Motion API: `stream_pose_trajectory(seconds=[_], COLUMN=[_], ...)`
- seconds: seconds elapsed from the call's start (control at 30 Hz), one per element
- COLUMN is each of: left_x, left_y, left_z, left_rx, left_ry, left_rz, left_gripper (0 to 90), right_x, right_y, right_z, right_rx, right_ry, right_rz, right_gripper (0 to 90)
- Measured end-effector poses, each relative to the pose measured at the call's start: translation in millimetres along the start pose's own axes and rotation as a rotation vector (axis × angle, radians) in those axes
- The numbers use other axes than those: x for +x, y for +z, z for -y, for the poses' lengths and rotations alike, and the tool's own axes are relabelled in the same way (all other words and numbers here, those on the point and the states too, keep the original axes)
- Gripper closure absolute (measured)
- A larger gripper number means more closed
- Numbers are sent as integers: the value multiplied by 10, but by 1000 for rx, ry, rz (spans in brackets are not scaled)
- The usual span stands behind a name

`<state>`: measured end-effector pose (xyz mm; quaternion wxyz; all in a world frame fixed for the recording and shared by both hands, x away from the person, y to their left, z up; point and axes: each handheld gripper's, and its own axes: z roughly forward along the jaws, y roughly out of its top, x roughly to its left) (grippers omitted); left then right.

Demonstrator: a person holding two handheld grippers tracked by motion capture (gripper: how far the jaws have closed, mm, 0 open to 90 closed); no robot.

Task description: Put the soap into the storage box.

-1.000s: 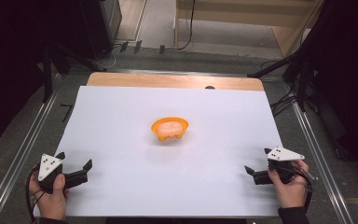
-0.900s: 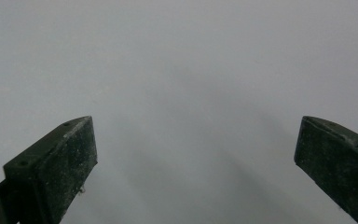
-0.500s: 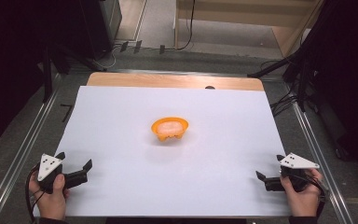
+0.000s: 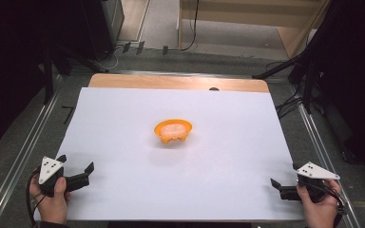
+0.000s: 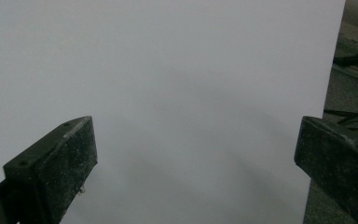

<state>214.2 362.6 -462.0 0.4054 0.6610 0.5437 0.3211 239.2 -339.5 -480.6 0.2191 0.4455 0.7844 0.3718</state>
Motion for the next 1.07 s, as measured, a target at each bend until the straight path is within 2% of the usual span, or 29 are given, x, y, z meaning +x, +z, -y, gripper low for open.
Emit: stream_pose_trajectory(seconds=[0.4,0.53,0.6,0.77,1.07], left_x=[-2,-3,-2,-2,-1], left_y=[2,3,3,3,3], left_z=[0,0,0,0,-1], left_rx=[1,0,0,1,2], left_ry=[2,1,2,1,2], left_rz=[0,0,-1,0,1], left_gripper=[0,0,0,0,0], right_x=[-69,-82,-81,-92,-71], right_y=[-55,-46,-34,8,-24], right_z=[146,190,204,225,193], right_rx=[2,-18,-26,-7,-20], right_ry=[31,47,49,42,36], right_rz=[3,3,-1,5,11], right_gripper=[0,0,0,0,0])
